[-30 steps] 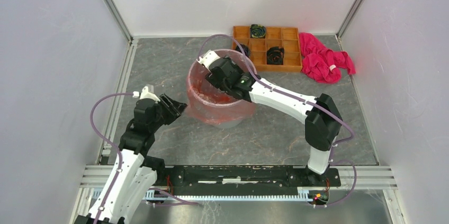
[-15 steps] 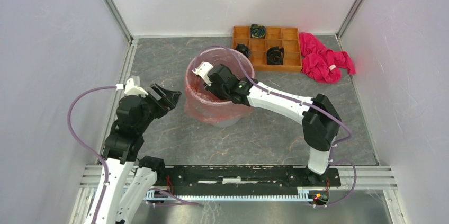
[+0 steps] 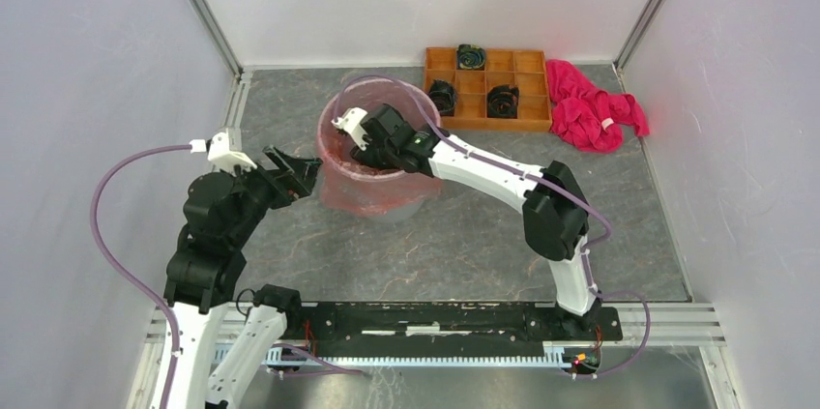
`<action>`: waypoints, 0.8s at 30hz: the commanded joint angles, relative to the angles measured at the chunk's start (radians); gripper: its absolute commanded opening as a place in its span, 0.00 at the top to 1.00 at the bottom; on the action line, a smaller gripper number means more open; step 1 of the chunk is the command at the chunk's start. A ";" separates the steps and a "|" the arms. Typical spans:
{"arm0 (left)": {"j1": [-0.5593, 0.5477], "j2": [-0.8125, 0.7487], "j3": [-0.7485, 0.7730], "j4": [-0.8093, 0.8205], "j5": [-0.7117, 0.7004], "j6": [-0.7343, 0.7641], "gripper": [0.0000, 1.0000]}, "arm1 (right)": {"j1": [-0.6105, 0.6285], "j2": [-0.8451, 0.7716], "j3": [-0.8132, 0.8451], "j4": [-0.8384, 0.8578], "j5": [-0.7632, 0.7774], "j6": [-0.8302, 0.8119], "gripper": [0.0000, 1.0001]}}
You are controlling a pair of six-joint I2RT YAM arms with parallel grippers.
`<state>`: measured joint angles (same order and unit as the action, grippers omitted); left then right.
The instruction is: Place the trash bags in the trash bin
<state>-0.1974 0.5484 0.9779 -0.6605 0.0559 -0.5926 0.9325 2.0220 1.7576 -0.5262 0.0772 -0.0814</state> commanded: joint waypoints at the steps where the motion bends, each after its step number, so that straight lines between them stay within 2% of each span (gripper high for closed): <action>1: 0.006 0.034 0.033 -0.007 0.043 0.063 0.07 | 0.007 -0.037 0.113 -0.064 -0.042 0.000 0.47; 7: 0.006 0.076 0.052 0.024 0.171 0.057 0.07 | 0.007 -0.143 0.277 -0.085 0.026 0.009 0.27; 12: 0.006 0.083 0.027 0.138 0.424 0.034 0.00 | 0.007 -0.264 0.273 -0.074 0.104 -0.007 0.14; 14: 0.005 0.089 0.005 0.216 0.553 0.001 0.00 | 0.007 -0.333 0.227 -0.048 0.130 -0.012 0.11; 17: 0.003 0.081 -0.024 0.303 0.635 -0.040 0.00 | 0.006 -0.466 0.114 0.012 0.152 -0.019 0.07; 20: -0.008 0.056 -0.069 0.393 0.656 -0.090 0.00 | 0.006 -0.631 -0.054 0.123 0.177 -0.025 0.02; 24: -0.074 0.042 -0.115 0.482 0.609 -0.133 0.00 | 0.005 -0.839 -0.296 0.262 0.216 -0.041 0.02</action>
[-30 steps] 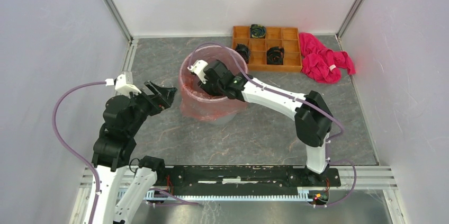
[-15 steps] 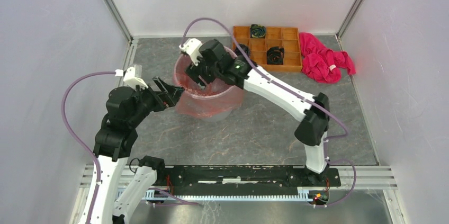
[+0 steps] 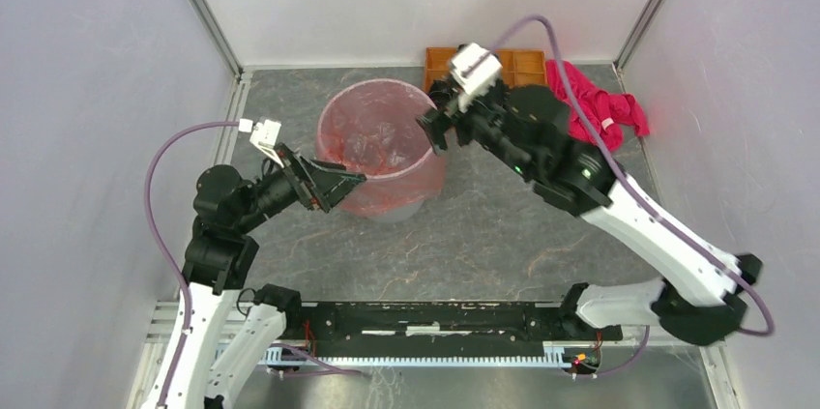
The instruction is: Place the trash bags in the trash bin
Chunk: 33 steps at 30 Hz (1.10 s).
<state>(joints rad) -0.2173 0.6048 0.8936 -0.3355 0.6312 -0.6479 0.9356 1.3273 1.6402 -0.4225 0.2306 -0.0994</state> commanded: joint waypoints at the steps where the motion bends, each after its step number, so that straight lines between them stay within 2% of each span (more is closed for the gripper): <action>1: -0.090 -0.006 -0.036 0.159 0.005 -0.069 0.00 | 0.003 -0.197 -0.221 0.182 0.072 -0.023 0.02; 3: -0.213 0.026 -0.039 0.159 -0.094 -0.037 0.00 | 0.003 -0.271 -0.293 0.217 0.105 -0.025 0.02; 4: -0.309 0.052 -0.034 0.159 -0.164 -0.004 0.00 | 0.003 -0.302 -0.321 0.227 0.118 -0.025 0.02; 7: -0.701 0.182 0.012 0.159 -0.506 0.107 0.00 | 0.004 -0.371 -0.377 0.221 0.172 -0.025 0.02; 9: -0.905 0.278 0.056 0.163 -0.723 0.194 0.00 | 0.002 -0.408 -0.400 0.202 0.214 -0.024 0.02; 12: -1.058 0.430 0.105 0.176 -0.904 0.278 0.00 | 0.004 -0.488 -0.441 0.186 0.279 -0.007 0.02; 15: -1.107 0.547 0.117 0.221 -0.965 0.337 0.00 | 0.003 -0.581 -0.496 0.195 0.341 0.004 0.02; 19: -1.110 0.691 0.138 0.256 -1.006 0.386 0.00 | 0.002 -0.693 -0.552 0.199 0.425 0.001 0.02; 26: -1.103 0.952 0.307 0.139 -1.161 0.426 0.00 | 0.003 -0.746 -0.575 0.171 0.446 0.007 0.02; 33: -0.982 1.005 0.296 0.076 -1.224 0.416 0.00 | 0.004 -0.737 -0.595 0.160 0.432 0.009 0.02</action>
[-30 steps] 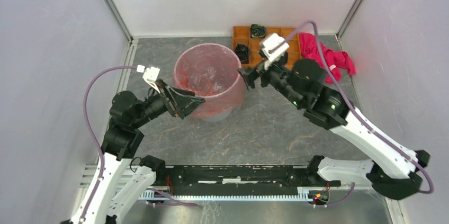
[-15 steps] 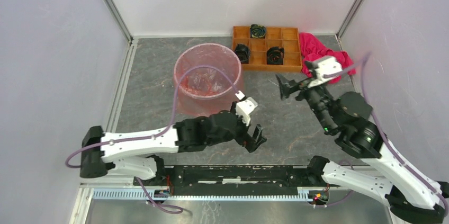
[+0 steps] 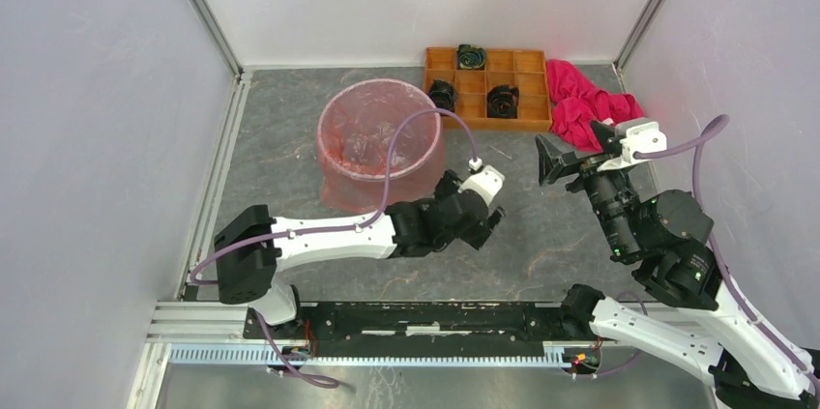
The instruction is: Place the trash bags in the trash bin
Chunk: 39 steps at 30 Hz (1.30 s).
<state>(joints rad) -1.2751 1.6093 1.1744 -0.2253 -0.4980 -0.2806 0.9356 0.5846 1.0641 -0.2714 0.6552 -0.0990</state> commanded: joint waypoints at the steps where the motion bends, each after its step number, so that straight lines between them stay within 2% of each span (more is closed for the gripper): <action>1: 0.095 -0.003 0.009 -0.038 -0.099 0.050 0.00 | 0.003 0.006 -0.025 0.012 0.007 0.009 0.02; 13: 0.372 -0.059 -0.078 -0.033 -0.104 0.127 0.00 | 0.004 -0.002 -0.068 0.040 -0.013 0.005 0.02; 20: 0.556 -0.054 -0.096 0.003 -0.106 0.229 0.00 | 0.003 -0.025 -0.095 0.047 -0.012 0.008 0.02; 28: 0.751 0.040 -0.047 0.061 -0.085 0.274 0.00 | 0.002 -0.026 -0.119 0.060 -0.050 0.029 0.02; 32: 0.800 0.094 0.023 0.066 -0.068 0.334 0.00 | 0.003 -0.025 -0.128 0.064 -0.083 0.047 0.02; 36: 0.809 0.124 0.095 0.006 0.023 0.291 0.00 | 0.003 -0.023 -0.126 0.050 -0.095 0.057 0.02; 39: 0.806 0.077 0.121 -0.071 0.182 0.174 0.00 | 0.003 -0.026 -0.110 0.019 -0.083 0.061 0.02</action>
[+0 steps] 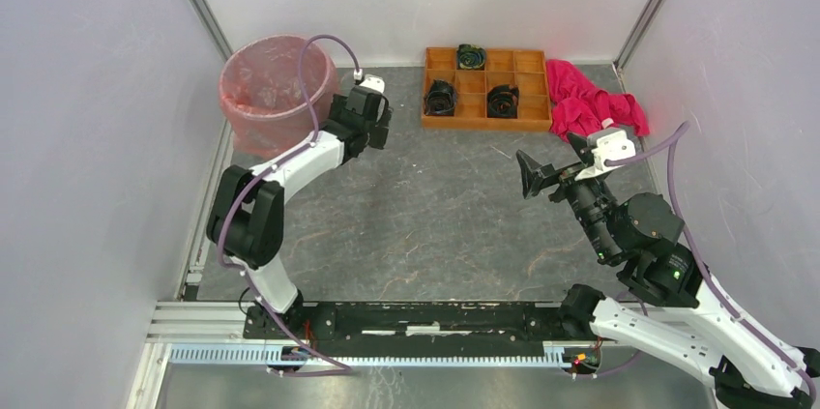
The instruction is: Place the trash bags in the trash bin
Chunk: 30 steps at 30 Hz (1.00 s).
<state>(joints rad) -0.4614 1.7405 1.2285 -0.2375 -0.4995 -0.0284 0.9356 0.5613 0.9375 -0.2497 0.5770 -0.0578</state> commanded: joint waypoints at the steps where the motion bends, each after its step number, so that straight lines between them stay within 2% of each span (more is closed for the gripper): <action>1: -0.012 -0.081 0.066 -0.071 0.257 -0.105 0.01 | 0.003 -0.004 0.019 -0.014 0.003 0.019 0.02; 6: -0.101 -0.281 0.006 -0.075 0.495 -0.195 0.00 | 0.003 -0.009 0.042 -0.070 0.041 0.015 0.02; 10: -0.148 -0.424 -0.028 -0.078 0.746 -0.226 0.00 | 0.003 -0.002 0.065 -0.104 0.066 0.003 0.02; 14: -0.152 -0.514 -0.037 -0.156 0.792 -0.234 0.00 | 0.003 0.000 0.083 -0.115 0.081 -0.007 0.02; 18: -0.154 -0.653 -0.024 -0.156 0.866 -0.253 0.00 | 0.002 0.006 0.104 -0.115 0.078 -0.009 0.02; 21: -0.154 -0.776 0.047 -0.154 0.835 -0.267 0.00 | 0.004 0.023 0.134 -0.140 0.065 -0.003 0.02; 30: -0.153 -0.973 0.134 -0.198 0.517 -0.304 0.00 | 0.003 0.043 0.170 -0.178 0.062 0.016 0.02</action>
<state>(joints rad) -0.6167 0.8101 1.3273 -0.4156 0.1577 -0.2783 0.9356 0.5938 1.0637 -0.4179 0.6334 -0.0528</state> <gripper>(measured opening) 0.996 0.979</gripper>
